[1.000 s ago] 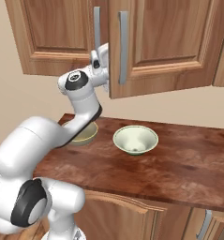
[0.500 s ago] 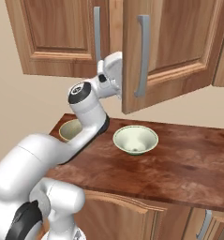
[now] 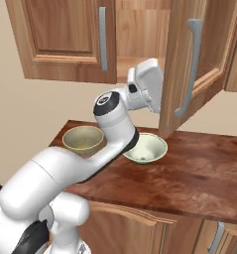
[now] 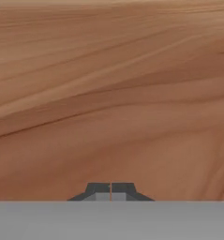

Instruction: Open the cabinet. Pick the bowls from the counter and place them in the cabinet. Then close the cabinet.

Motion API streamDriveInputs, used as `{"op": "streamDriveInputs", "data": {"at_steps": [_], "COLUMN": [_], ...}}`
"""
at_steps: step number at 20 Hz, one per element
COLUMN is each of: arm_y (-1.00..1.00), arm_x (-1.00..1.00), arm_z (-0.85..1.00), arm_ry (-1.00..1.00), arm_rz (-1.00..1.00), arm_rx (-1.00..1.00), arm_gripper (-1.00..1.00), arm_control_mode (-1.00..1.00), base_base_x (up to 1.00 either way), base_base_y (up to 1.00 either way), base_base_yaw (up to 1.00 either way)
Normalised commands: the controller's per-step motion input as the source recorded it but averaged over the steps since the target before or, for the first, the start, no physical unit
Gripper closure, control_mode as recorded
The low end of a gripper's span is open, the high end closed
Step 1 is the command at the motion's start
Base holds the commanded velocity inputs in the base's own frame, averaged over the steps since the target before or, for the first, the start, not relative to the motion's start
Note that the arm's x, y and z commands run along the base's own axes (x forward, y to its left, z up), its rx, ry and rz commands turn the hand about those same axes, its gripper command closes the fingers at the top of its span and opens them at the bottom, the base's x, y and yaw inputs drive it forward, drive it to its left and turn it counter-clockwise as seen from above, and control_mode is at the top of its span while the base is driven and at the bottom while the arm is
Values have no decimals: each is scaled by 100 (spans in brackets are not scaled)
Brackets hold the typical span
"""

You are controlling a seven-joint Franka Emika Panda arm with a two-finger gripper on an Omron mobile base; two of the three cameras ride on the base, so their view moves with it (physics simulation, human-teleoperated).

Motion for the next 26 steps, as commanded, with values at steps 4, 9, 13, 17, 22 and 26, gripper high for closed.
{"op": "streamDriveInputs", "data": {"at_steps": [4,9,13,17,22,26], "arm_y": [-76,-70,-55,-25,1,1], "arm_x": [-14,-8,0,-11,-36,-28], "arm_z": [0,0,-6,-4,0,0], "arm_ry": [0,0,0,-2,-7,-6], "arm_rz": [0,-1,0,0,0,0], "arm_rx": [-1,0,0,0,0,0], "arm_gripper": [100,100,100,100,100,100], "arm_control_mode": [-100,-100,-100,-100,-100,-100], "base_base_x": [0,0,0,0,0,0], "base_base_y": [0,0,0,0,0,0], "base_base_yaw": [0,0,0,0,0,0]}}
